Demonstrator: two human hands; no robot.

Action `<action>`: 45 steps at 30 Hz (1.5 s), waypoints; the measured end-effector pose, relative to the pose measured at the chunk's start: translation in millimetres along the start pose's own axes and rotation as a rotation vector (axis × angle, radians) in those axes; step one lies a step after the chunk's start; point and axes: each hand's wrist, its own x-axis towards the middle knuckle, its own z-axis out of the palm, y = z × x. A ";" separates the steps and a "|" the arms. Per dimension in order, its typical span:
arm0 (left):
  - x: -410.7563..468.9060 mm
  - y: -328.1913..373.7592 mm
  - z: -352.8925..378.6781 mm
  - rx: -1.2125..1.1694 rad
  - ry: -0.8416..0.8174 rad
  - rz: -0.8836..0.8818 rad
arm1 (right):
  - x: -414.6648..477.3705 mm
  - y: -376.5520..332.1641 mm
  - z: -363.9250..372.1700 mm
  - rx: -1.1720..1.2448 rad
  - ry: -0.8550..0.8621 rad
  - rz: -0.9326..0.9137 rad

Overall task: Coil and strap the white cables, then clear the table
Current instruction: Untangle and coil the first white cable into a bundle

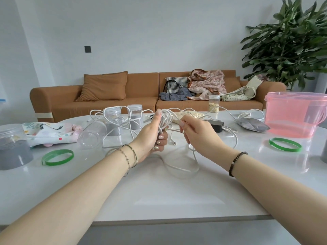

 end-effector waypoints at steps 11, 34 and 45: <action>1.2 2.7 -1.7 0.019 0.026 0.113 | -3.1 -3.0 -1.3 0.064 -0.111 0.023; -1.2 18.4 -6.3 -0.163 0.067 0.321 | -1.5 -5.9 -0.9 0.119 0.002 -0.031; 14.4 20.8 -25.9 -0.513 0.485 0.379 | -2.7 -2.3 2.0 -0.016 0.053 -0.195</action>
